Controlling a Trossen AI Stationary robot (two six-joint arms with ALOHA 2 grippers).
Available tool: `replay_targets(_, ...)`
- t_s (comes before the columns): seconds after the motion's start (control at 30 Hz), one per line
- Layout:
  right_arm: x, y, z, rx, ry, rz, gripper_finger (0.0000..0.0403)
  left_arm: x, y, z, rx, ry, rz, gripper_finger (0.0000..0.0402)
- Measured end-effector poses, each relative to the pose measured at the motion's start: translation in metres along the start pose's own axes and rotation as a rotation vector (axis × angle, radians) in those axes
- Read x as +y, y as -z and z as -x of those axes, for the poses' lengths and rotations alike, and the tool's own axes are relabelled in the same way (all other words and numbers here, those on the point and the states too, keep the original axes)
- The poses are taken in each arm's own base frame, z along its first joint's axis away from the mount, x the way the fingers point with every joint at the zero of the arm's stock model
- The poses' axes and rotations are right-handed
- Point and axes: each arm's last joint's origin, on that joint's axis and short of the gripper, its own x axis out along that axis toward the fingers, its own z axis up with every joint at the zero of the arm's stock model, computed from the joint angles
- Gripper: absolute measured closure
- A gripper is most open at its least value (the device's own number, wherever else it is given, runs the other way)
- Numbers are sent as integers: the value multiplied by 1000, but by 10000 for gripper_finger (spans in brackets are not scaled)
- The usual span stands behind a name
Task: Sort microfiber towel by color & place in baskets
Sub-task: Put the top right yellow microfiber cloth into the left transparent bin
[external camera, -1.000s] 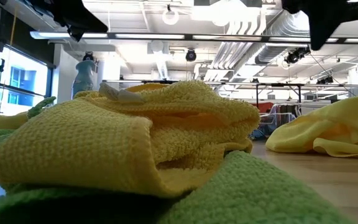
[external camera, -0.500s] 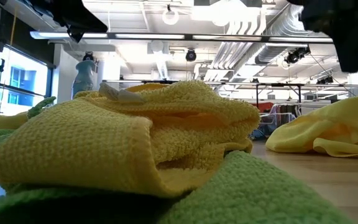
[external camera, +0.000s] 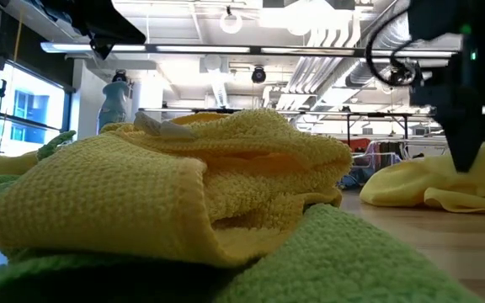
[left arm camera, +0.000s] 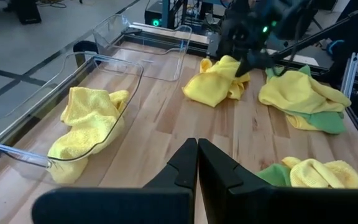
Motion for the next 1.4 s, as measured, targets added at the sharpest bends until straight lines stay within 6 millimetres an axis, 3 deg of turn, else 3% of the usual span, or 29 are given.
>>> replay_targets(0.13,-8,0,-24,-12,-9,-23,143,0,0,0,0,-1,16,401)
replay_targets(0.23,-10,1,-29,-12,-19,-27,163,0,0,0,0,-1,16,401)
replay_targets(0.33,-9,1,-26,-9,-13,-26,216,0,0,0,0,-1,12,401)
replay_targets(0.43,-4,0,-13,-6,-10,-9,296,0,0,0,0,-1,-19,401)
replay_targets(0.57,2,-3,15,-6,9,40,388,0,0,0,0,-1,-13,401)
replay_targets(0.73,6,-7,63,-21,41,74,375,0,0,0,1,-2,-12,401)
replay_targets(0.83,8,-11,96,-54,24,88,391,0,0,0,0,-2,-12,401)
replay_targets(1.03,8,-20,158,-170,-102,83,393,0,0,0,0,-2,-12,401)
replay_targets(1.23,9,-36,201,-343,-235,131,399,0,0,0,1,-1,-12,401)
replay_targets(1.4,22,-66,224,-459,-264,194,401,0,0,0,0,-2,-12,401)
